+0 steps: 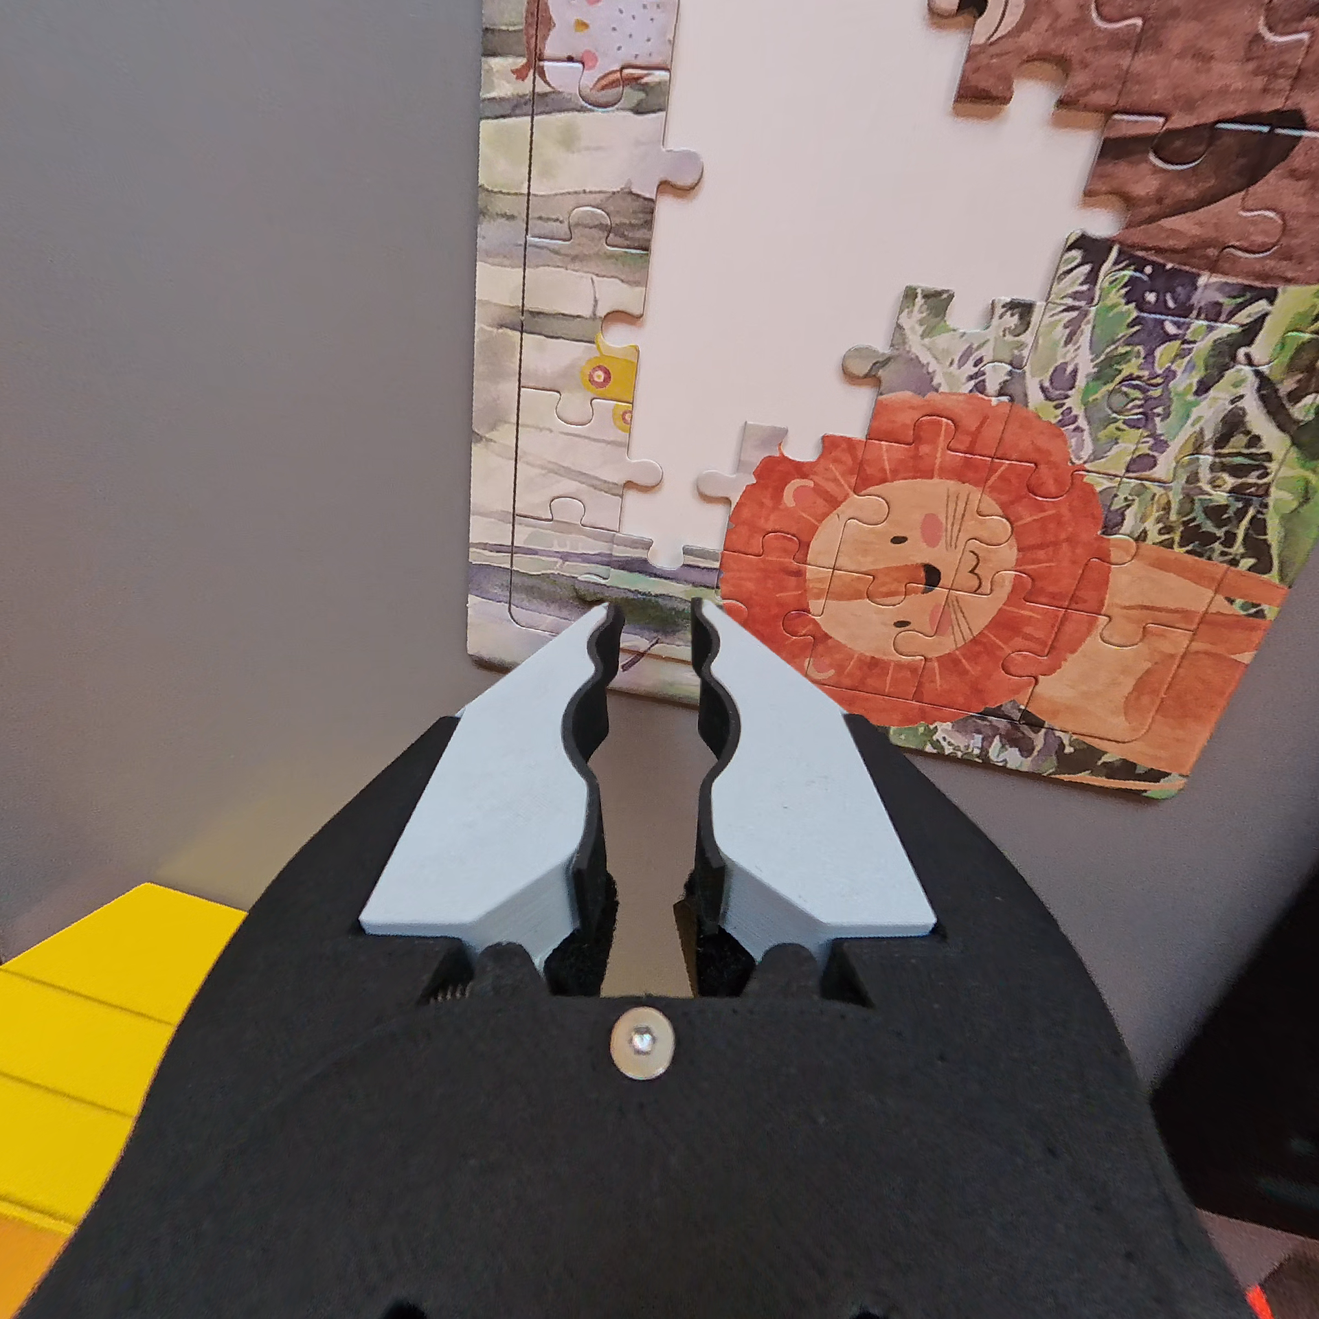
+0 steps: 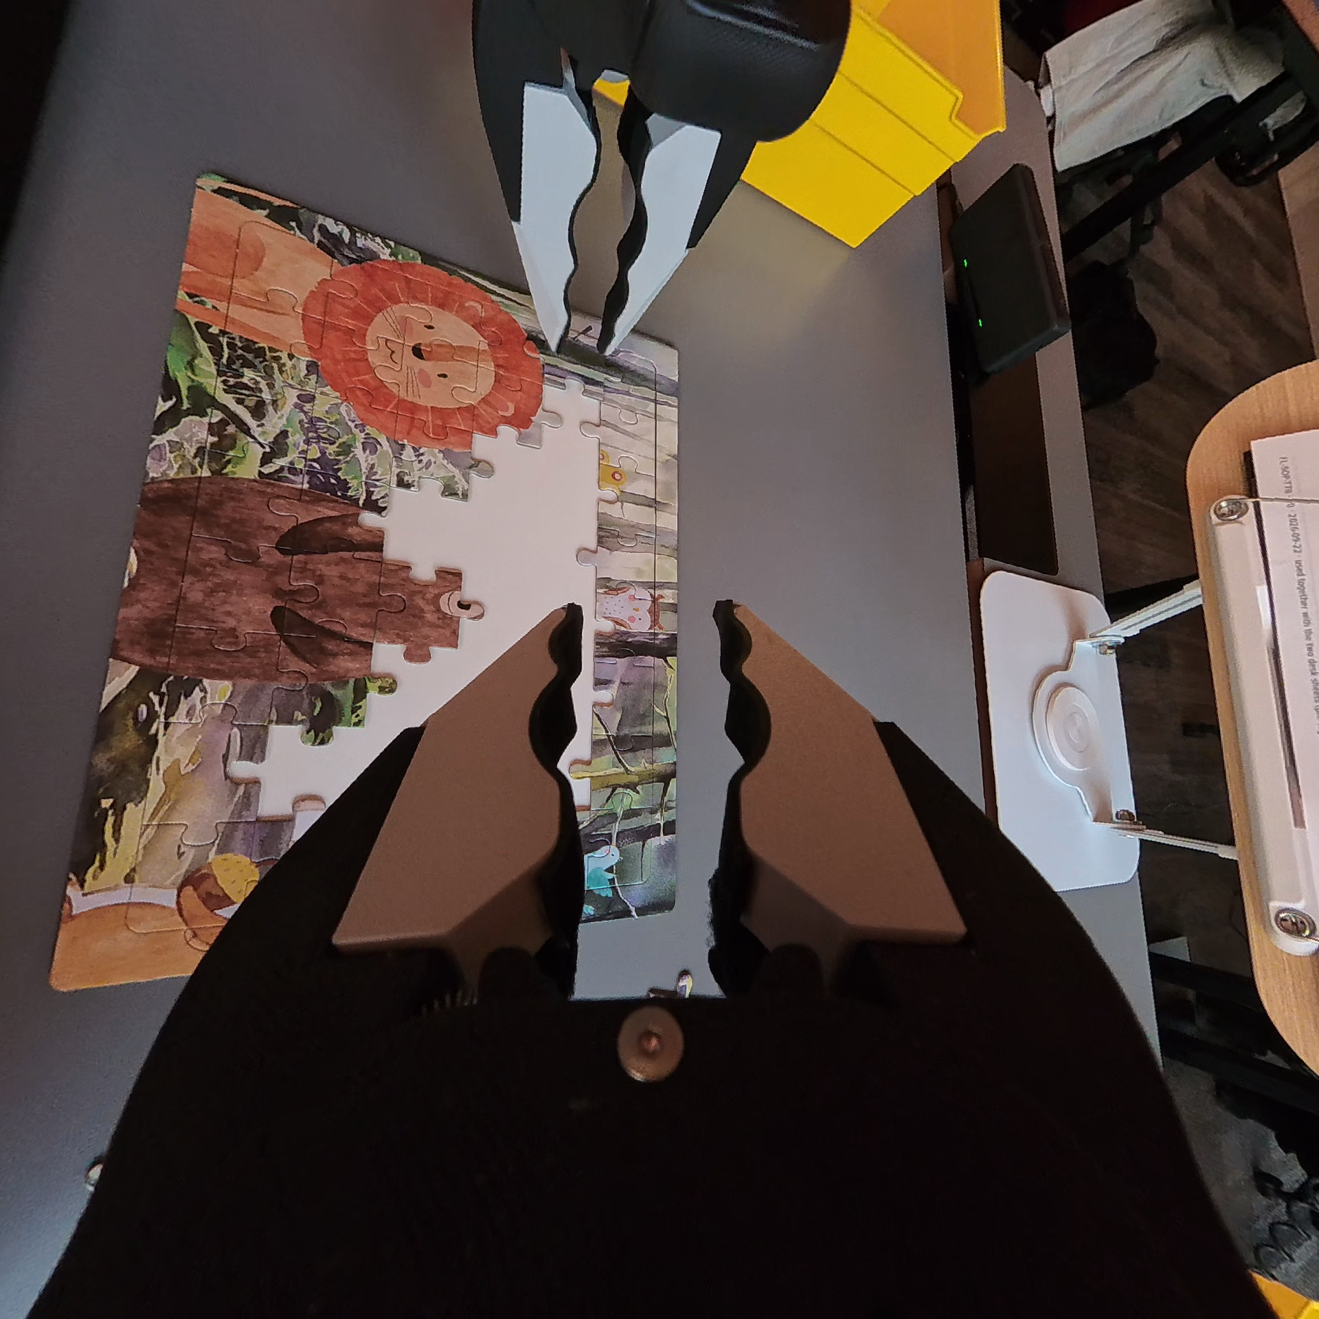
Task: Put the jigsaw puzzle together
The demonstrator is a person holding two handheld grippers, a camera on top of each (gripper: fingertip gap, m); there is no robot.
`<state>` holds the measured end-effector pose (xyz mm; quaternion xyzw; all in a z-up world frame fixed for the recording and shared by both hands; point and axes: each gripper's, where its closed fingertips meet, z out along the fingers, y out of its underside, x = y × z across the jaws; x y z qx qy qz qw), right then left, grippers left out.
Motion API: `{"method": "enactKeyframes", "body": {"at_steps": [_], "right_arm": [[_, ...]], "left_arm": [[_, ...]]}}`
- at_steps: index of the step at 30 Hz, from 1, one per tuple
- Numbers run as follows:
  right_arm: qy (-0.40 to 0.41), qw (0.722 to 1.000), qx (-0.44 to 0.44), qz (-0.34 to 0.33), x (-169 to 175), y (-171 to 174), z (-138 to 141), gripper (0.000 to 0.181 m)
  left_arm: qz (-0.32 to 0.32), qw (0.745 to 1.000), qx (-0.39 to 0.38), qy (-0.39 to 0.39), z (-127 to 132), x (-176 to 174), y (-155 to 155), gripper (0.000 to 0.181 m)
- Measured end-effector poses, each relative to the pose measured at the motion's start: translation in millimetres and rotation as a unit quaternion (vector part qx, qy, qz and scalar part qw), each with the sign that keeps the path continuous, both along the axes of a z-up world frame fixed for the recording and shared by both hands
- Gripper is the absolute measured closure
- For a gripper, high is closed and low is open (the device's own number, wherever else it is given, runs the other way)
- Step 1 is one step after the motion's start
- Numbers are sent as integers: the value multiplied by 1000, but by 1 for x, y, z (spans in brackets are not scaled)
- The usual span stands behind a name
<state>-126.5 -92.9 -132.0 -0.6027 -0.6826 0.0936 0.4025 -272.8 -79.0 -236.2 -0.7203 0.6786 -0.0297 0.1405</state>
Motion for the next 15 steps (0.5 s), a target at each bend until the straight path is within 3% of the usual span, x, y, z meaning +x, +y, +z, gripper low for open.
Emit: {"method": "enactKeyframes", "body": {"at_steps": [15], "right_arm": [[-4, 1000, -5, -3, 2, 2, -3, 144]], "left_arm": [[-11, 999, -1, 37, -8, -4, -1, 169]]}}
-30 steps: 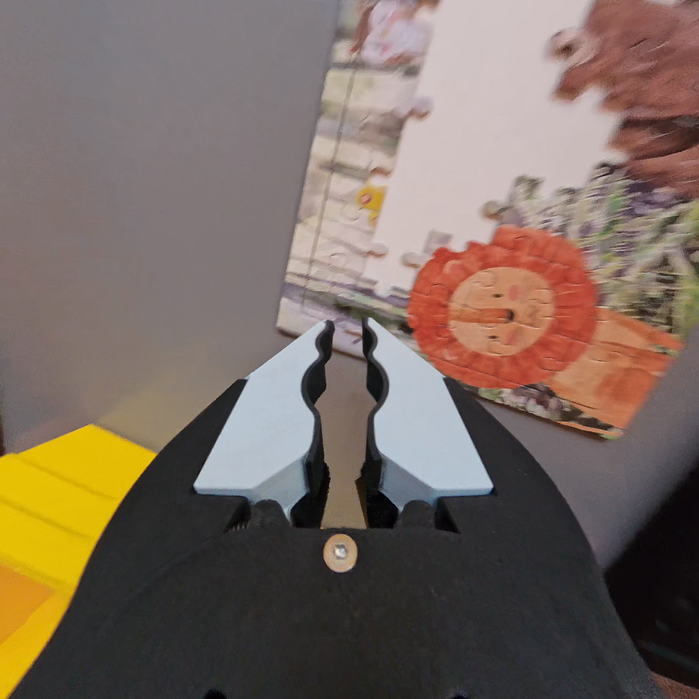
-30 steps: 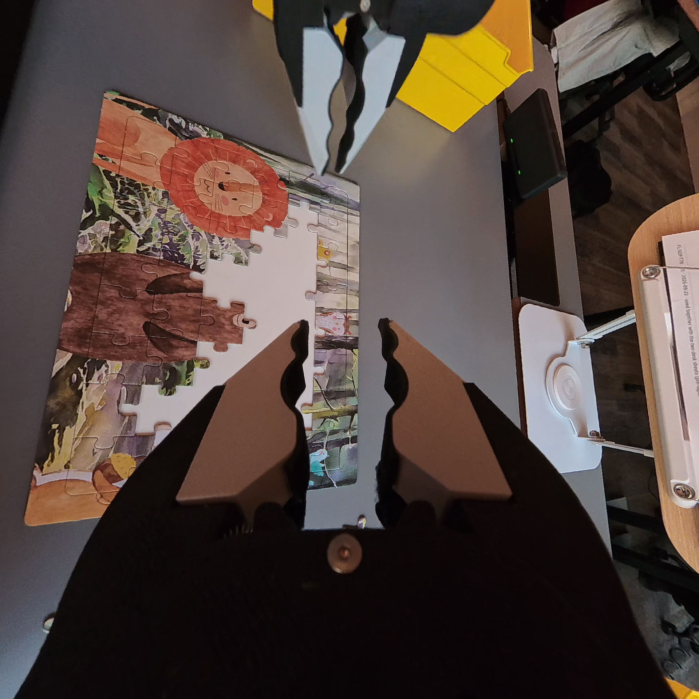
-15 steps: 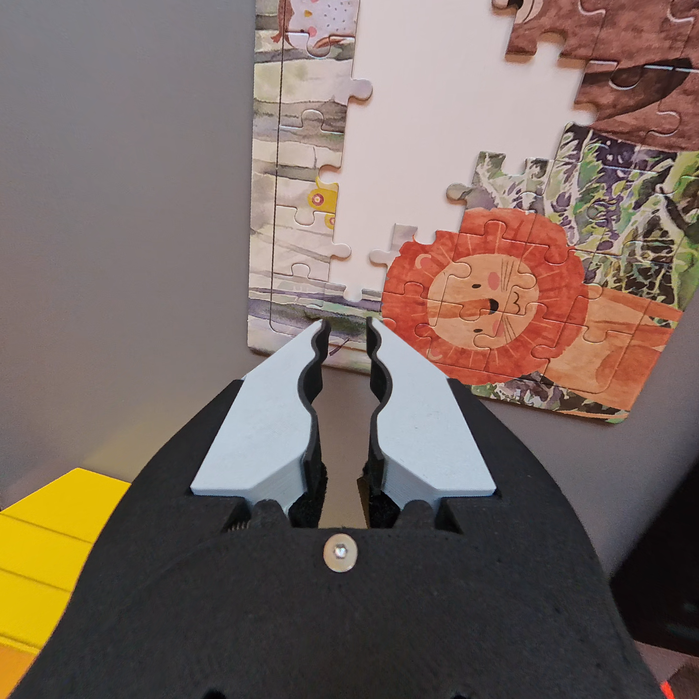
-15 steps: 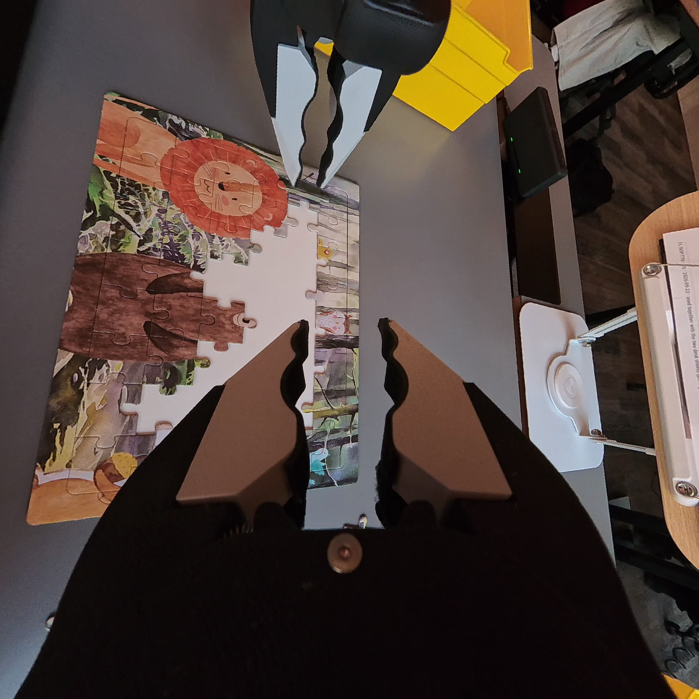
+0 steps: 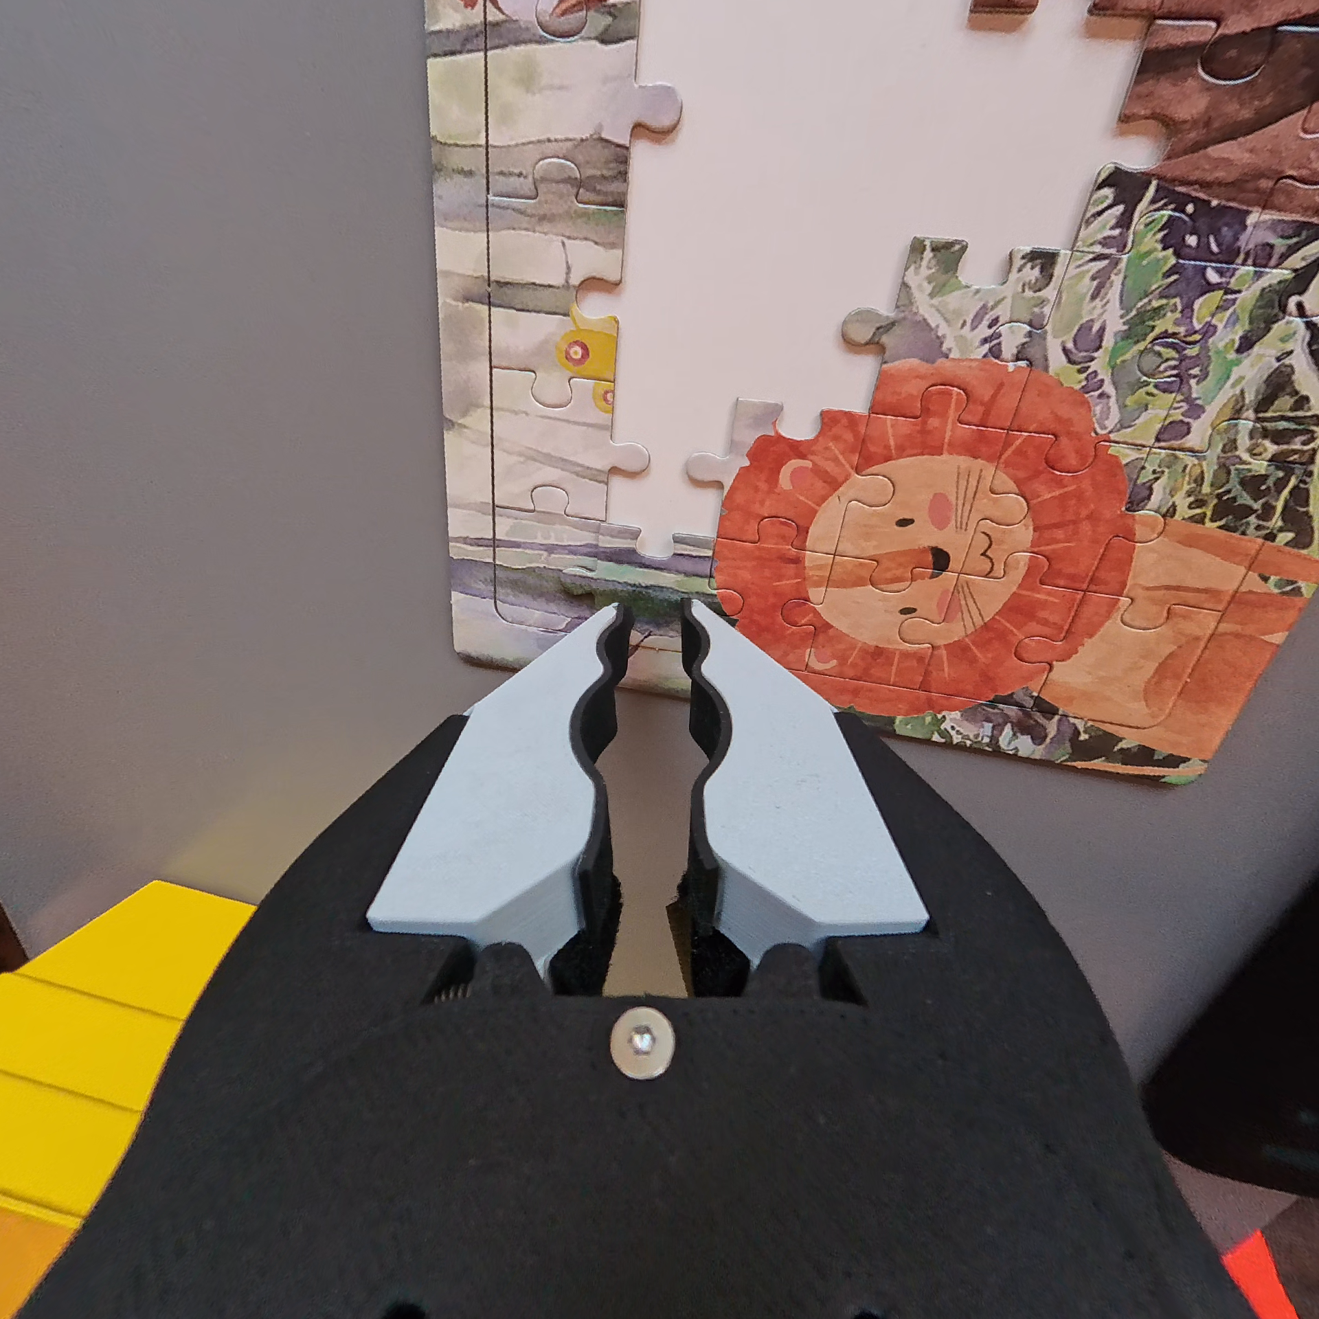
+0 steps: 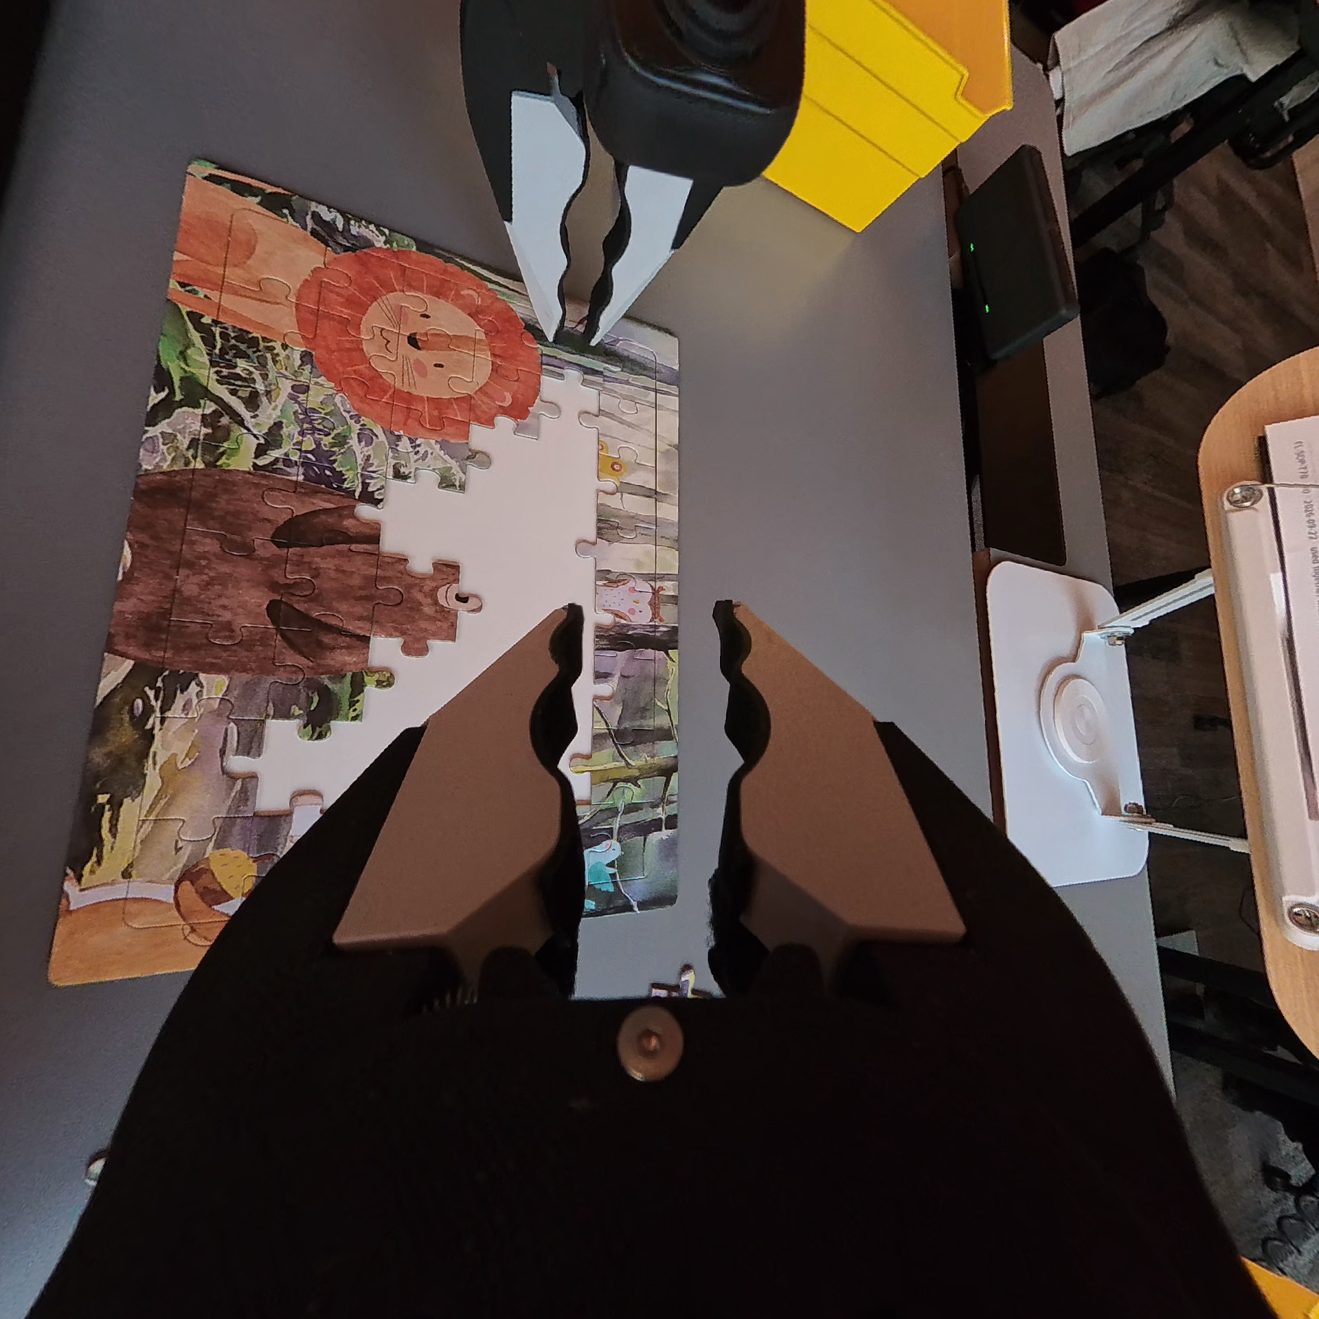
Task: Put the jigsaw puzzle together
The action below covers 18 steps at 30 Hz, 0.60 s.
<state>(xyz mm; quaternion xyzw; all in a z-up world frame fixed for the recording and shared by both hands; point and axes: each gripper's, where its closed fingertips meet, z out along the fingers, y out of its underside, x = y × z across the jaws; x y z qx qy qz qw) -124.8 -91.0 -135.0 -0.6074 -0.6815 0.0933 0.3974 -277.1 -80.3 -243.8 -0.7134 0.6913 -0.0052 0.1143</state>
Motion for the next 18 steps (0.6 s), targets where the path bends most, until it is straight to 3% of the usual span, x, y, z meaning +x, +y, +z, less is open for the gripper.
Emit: {"method": "enactKeyframes", "body": {"at_steps": [5, 8, 18], "right_arm": [[-3, 1000, -1, 1, 0, -1, -1, 144], [-2, 1000, -1, 1, 0, -1, -1, 144], [5, 1000, 2, 0, 2, 0, 4, 144]], "left_arm": [[-6, 1000, -19, 16, -1, 0, -3, 176], [-9, 1000, -9, 17, 0, 0, 0, 168], [17, 1000, 2, -23, 13, 7, 19, 179]]}}
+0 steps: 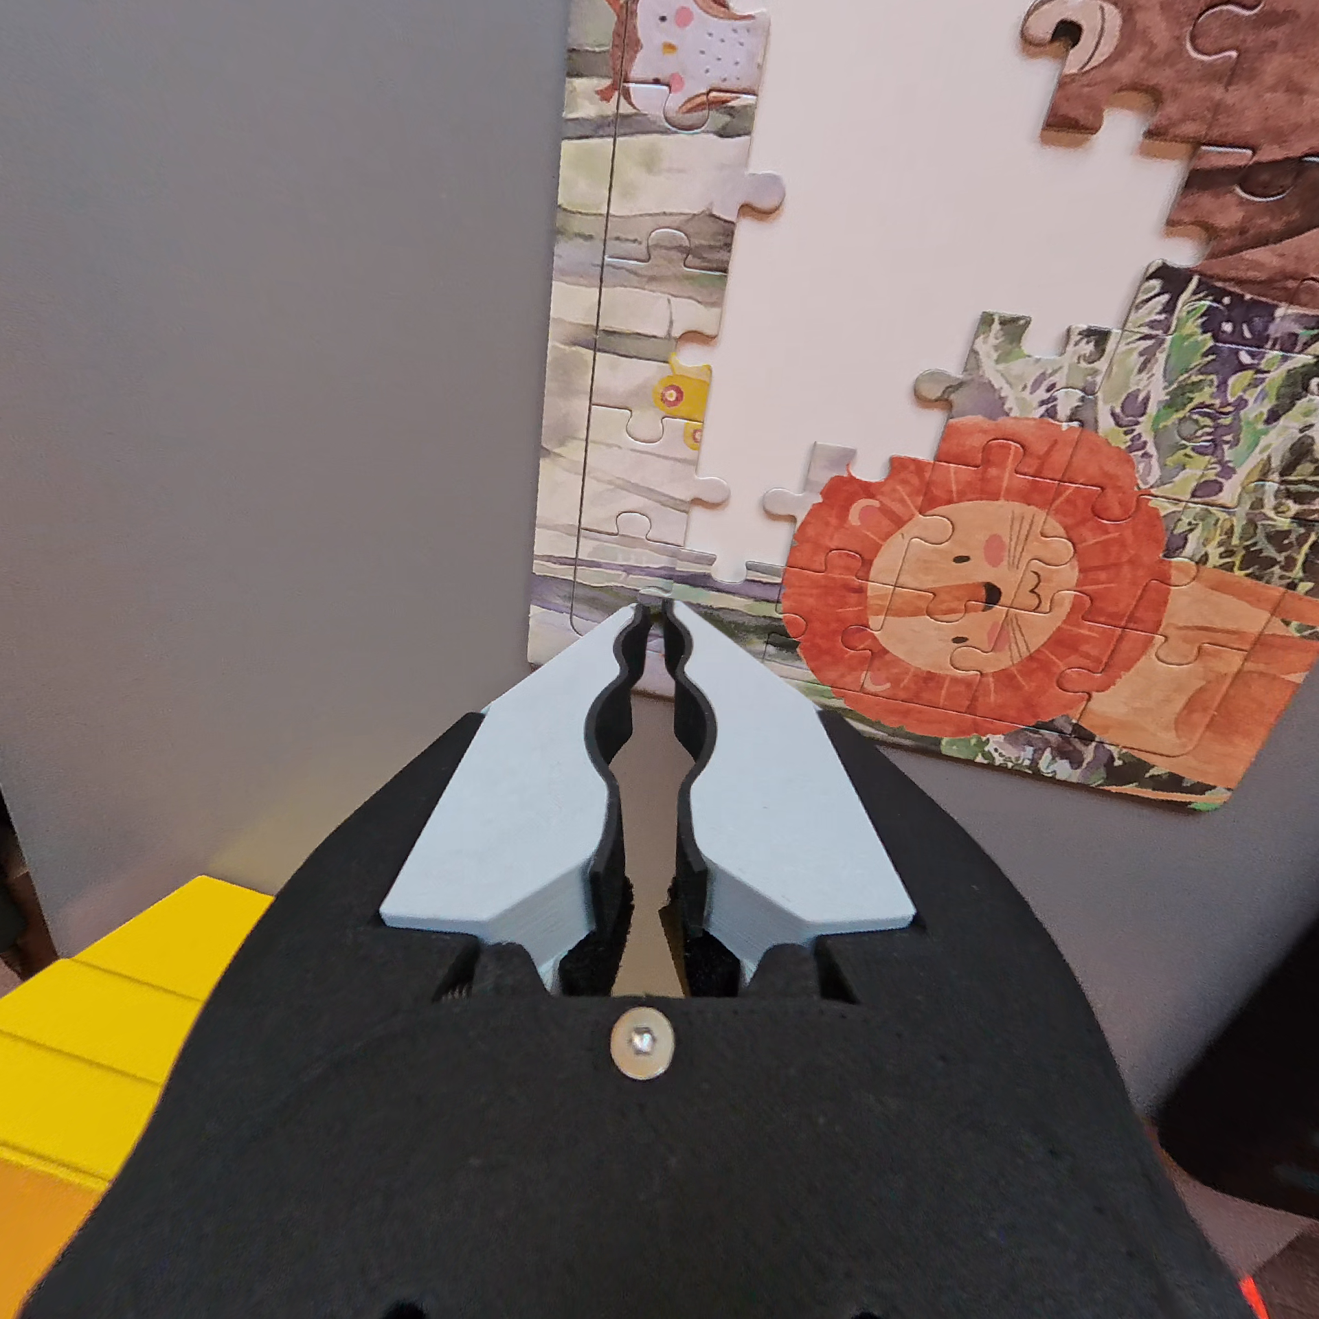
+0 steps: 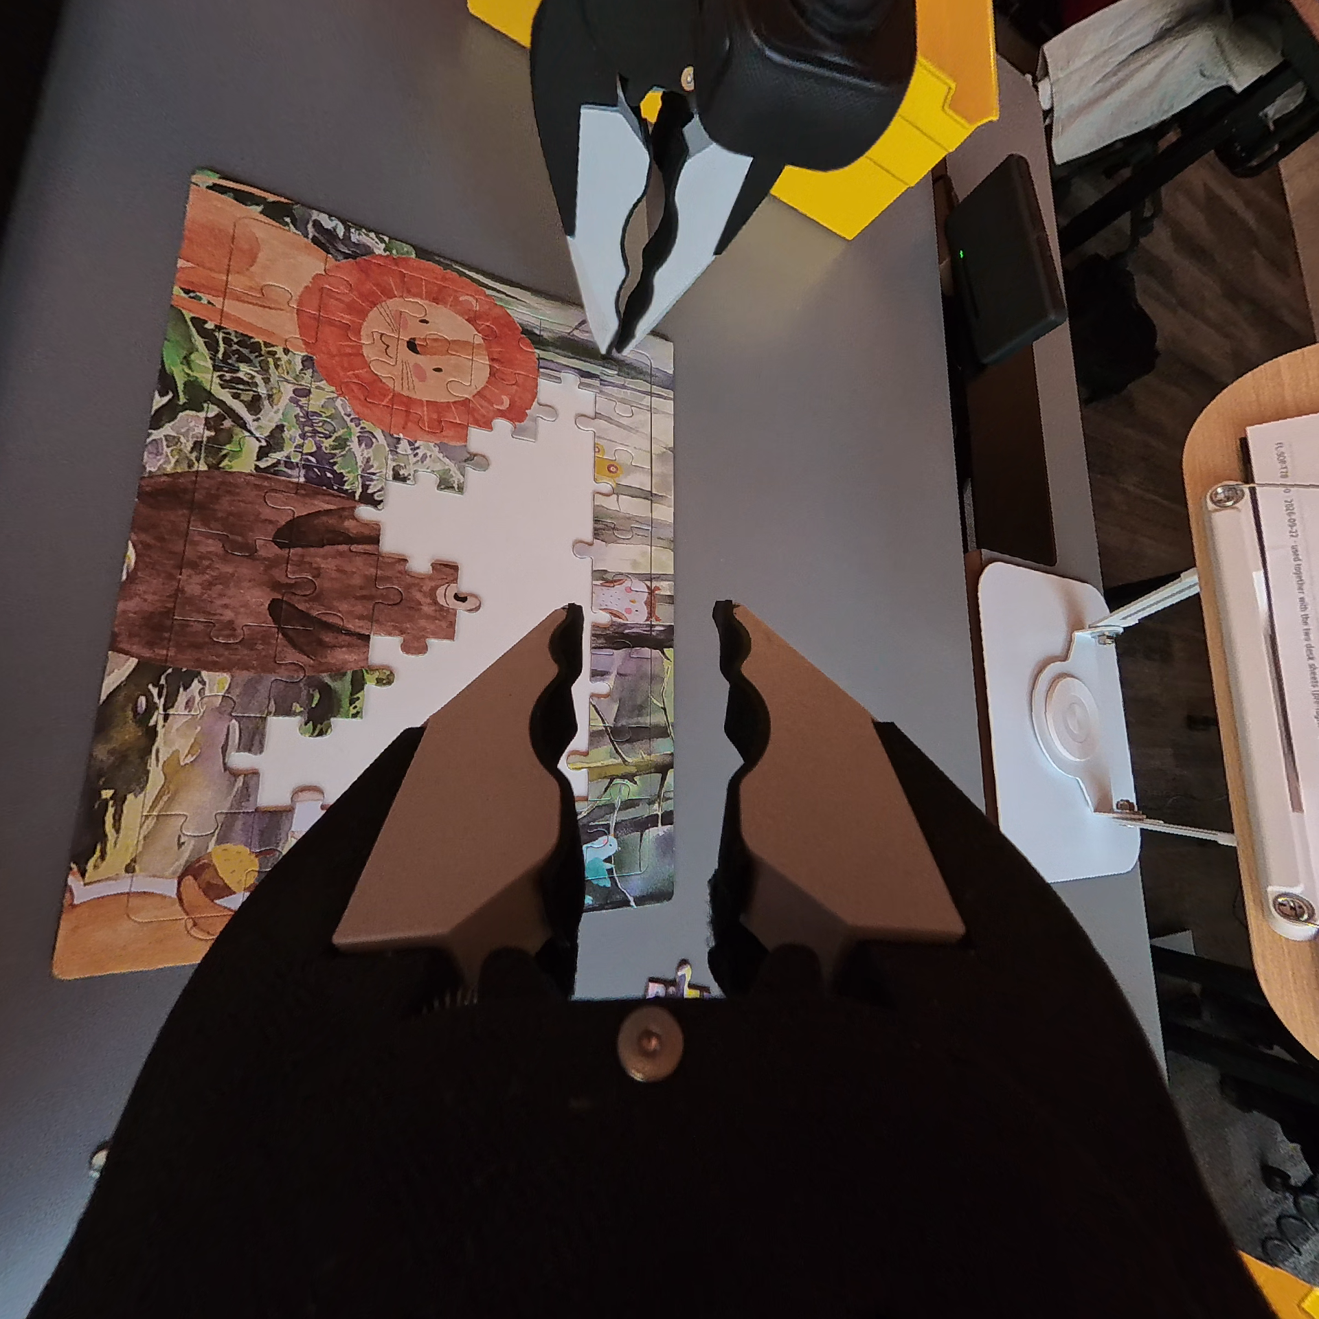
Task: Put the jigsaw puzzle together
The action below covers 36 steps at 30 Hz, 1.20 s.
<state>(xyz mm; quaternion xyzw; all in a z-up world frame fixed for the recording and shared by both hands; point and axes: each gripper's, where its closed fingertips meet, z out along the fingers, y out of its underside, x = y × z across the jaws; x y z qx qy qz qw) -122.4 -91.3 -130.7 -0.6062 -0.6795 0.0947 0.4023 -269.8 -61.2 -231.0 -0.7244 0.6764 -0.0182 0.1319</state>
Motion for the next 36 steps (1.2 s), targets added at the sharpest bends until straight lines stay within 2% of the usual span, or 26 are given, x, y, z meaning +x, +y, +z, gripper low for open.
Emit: {"method": "enactKeyframes", "body": {"at_steps": [16, 29, 32, 36], "right_arm": [[4, 1000, 2, -3, 3, 1, 3, 144], [1, 1000, -1, -2, 1, 1, -1, 144], [13, 1000, 0, 5, -2, -1, 2, 144], [78, 997, 4, 12, -25, 0, 14, 145]], "left_arm": [[-2, 1000, -8, 29, -13, -3, 3, 181], [4, 1000, 0, 25, -13, -2, 3, 181], [63, 997, 18, -28, 2, -5, 12, 181], [216, 968, 105, -66, 32, -30, 31, 181]]}}
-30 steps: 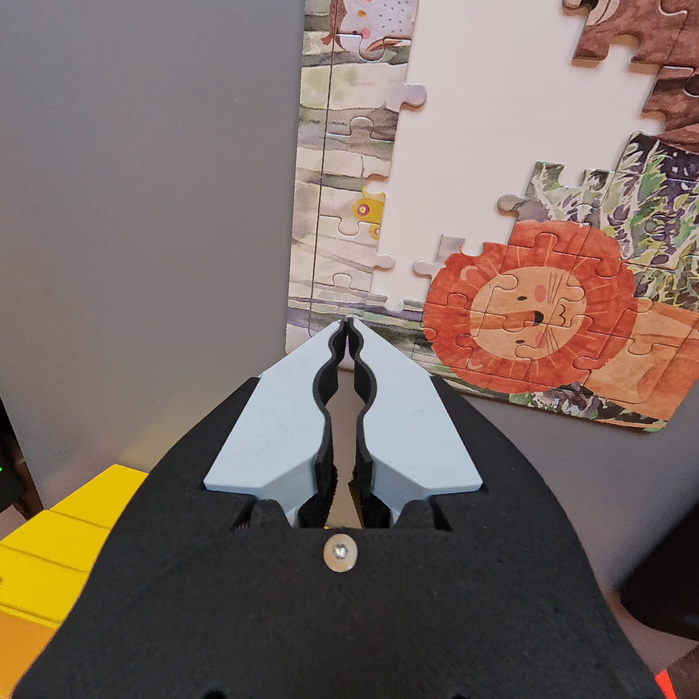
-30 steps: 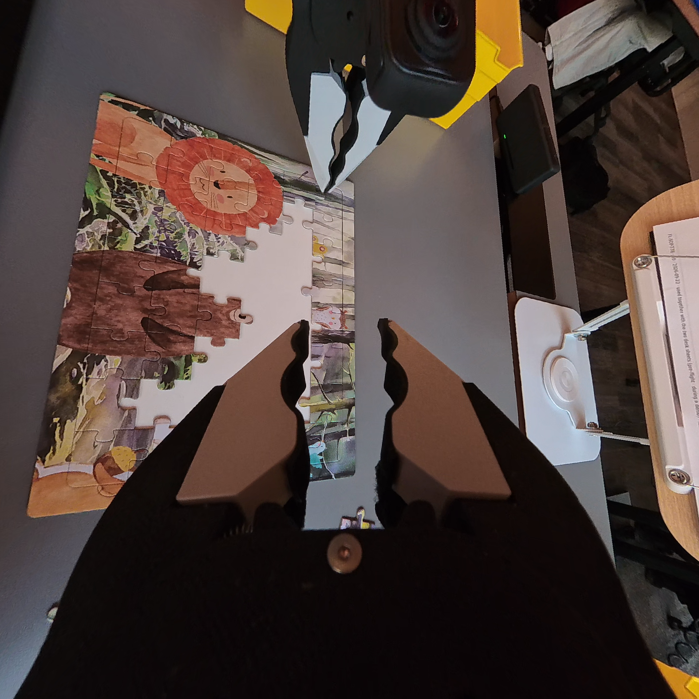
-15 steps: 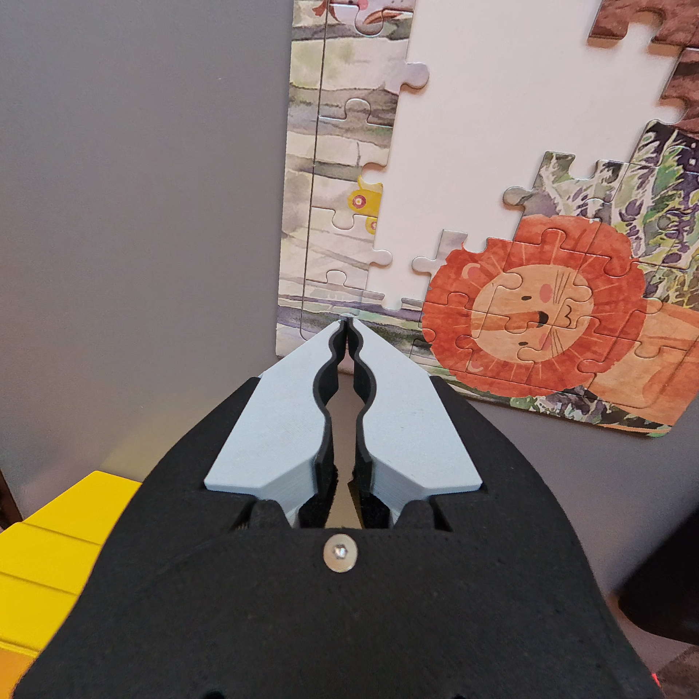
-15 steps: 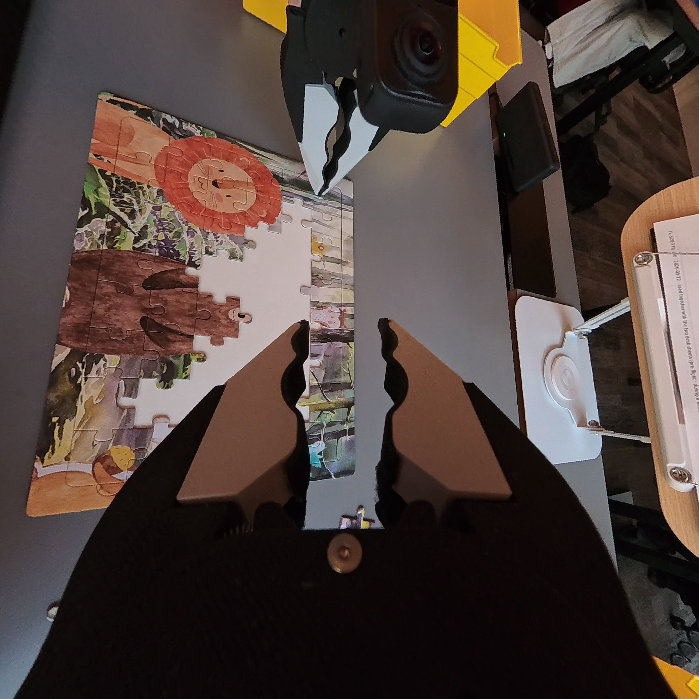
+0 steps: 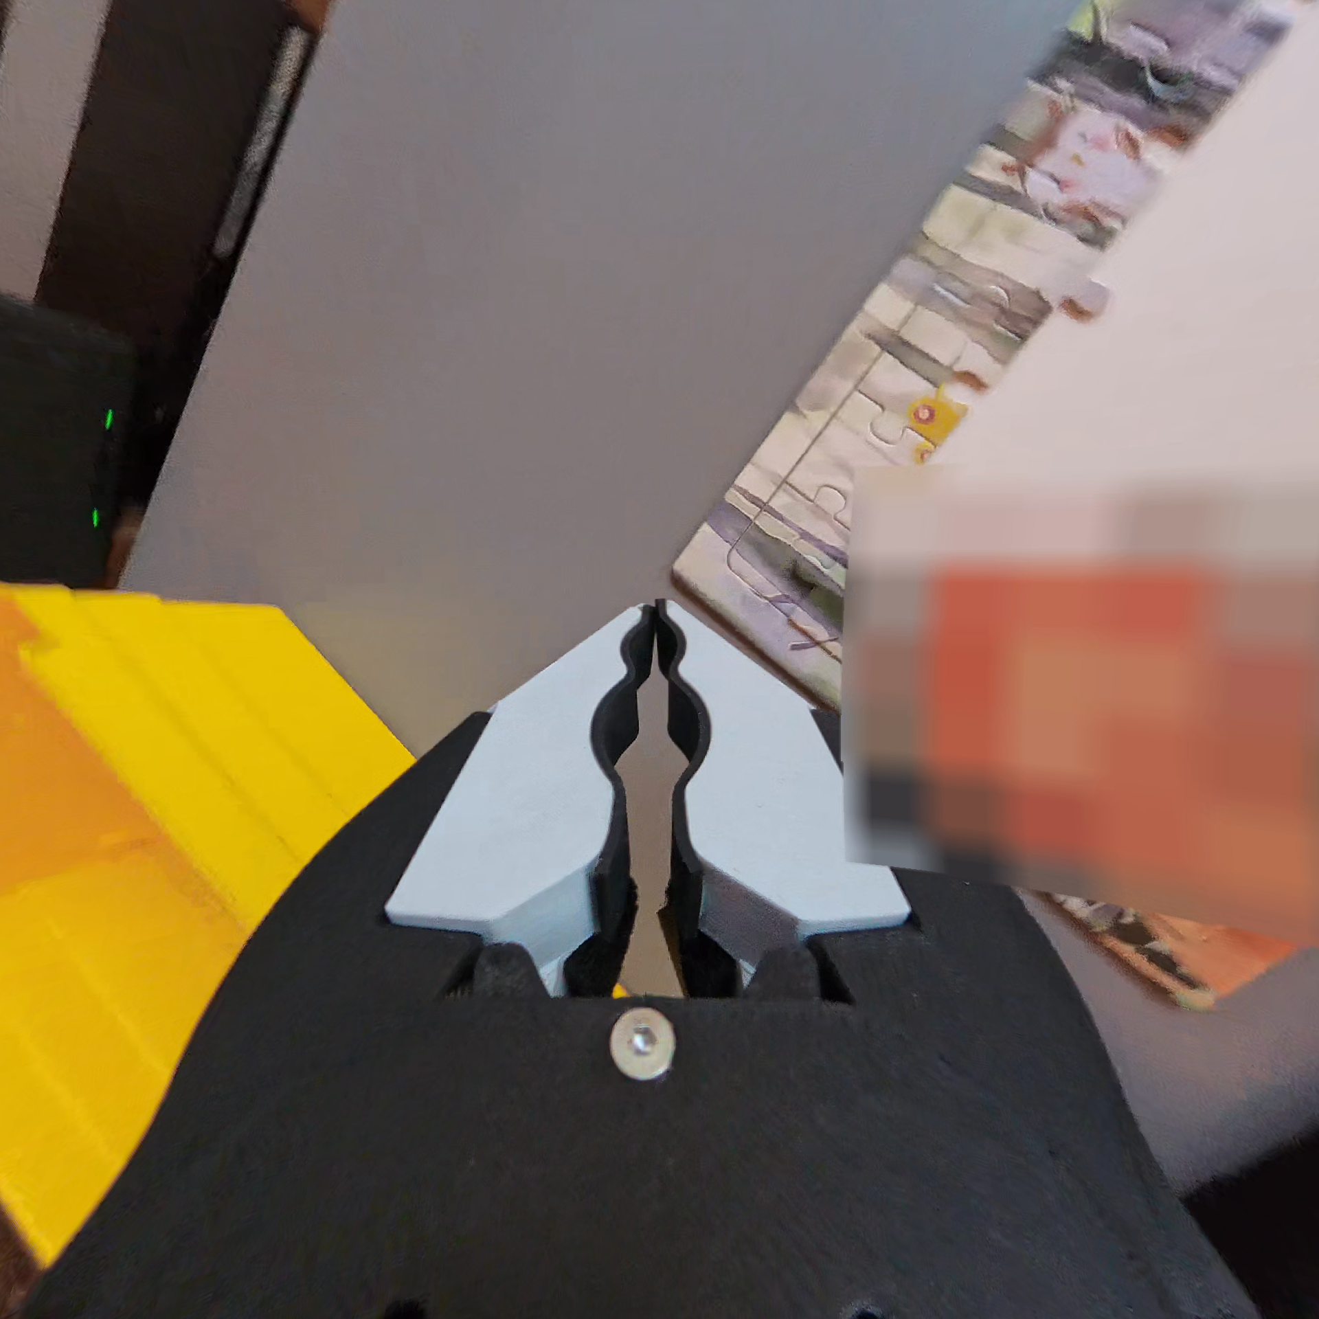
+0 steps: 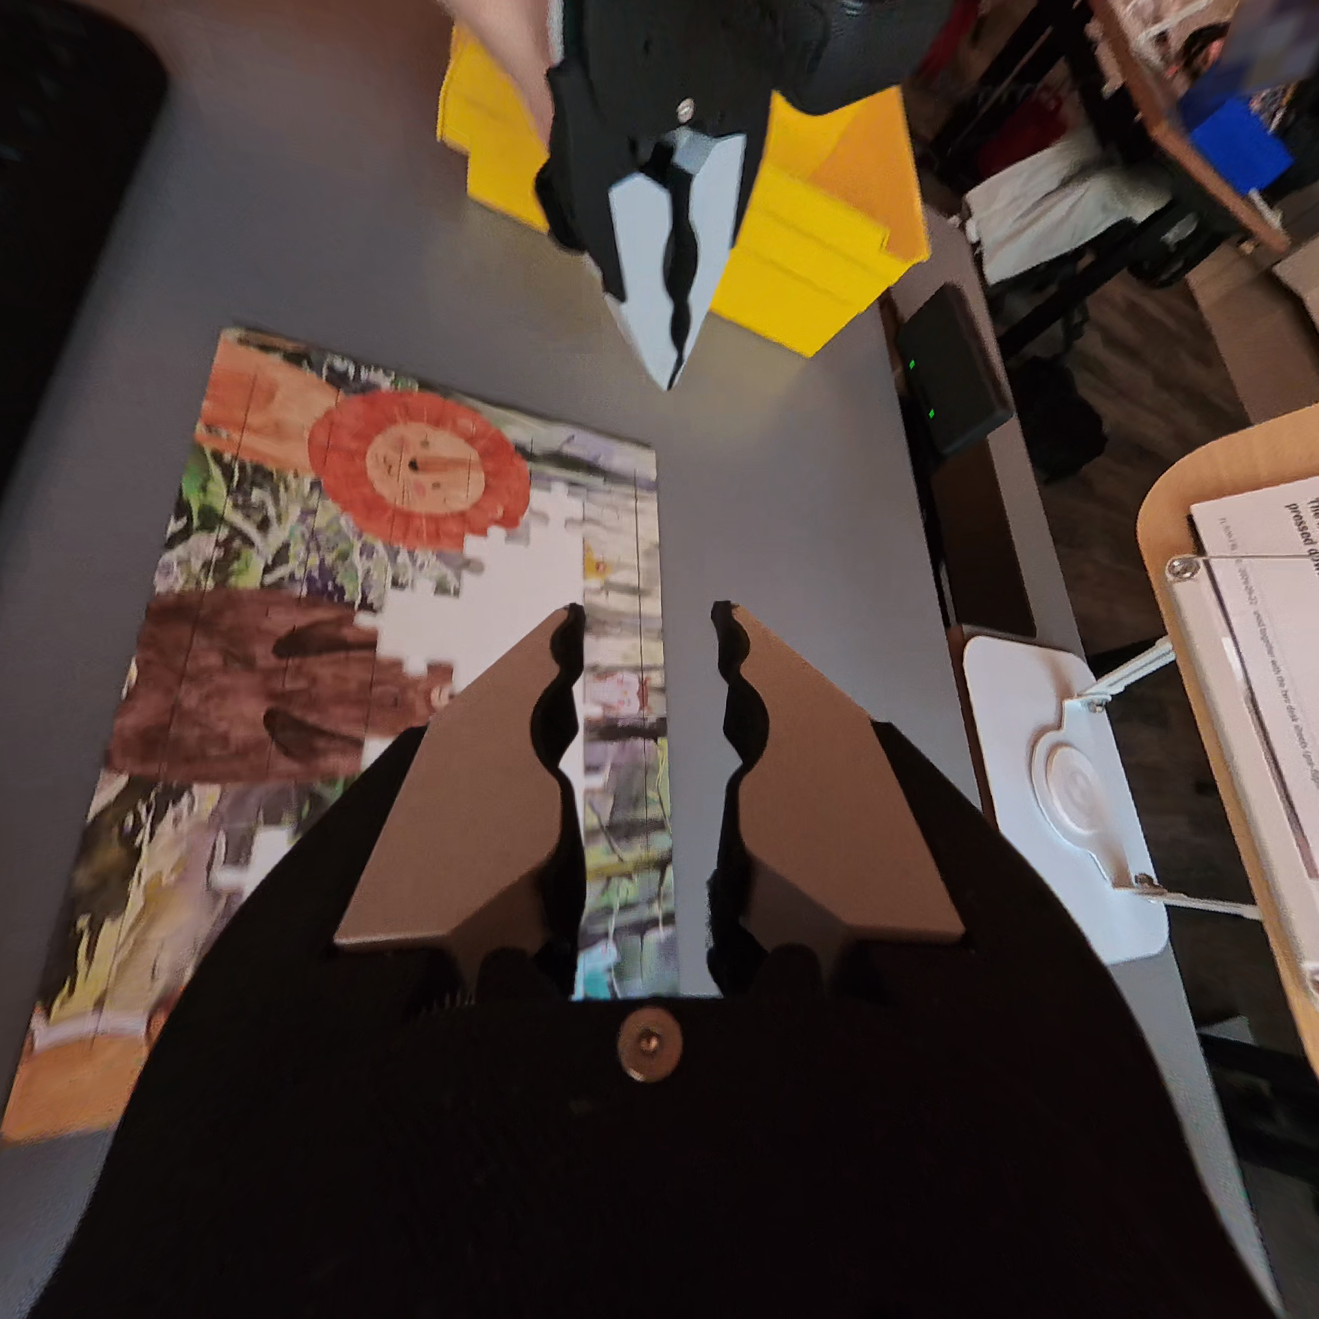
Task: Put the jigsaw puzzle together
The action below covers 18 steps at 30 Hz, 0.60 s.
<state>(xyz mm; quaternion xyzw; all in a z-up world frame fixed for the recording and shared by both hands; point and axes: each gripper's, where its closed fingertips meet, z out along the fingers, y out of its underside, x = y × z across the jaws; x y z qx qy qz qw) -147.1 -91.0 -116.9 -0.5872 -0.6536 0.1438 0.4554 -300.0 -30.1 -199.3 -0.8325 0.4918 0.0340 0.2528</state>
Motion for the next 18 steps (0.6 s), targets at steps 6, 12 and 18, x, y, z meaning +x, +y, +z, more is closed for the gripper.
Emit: {"method": "enactKeyframes", "body": {"at_steps": [6, 12, 18], "right_arm": [[130, 987, -72, -63, -51, 16, -2, 156], [56, 989, -111, -74, -85, 34, -50, 181], [-26, 982, -172, -76, -117, 40, -94, 181]], "left_arm": [[106, 985, -16, -134, -1, 12, -39, 181], [123, 979, -14, -160, -23, 16, -53, 181], [139, 970, -37, -197, -34, 22, -48, 181]]}}
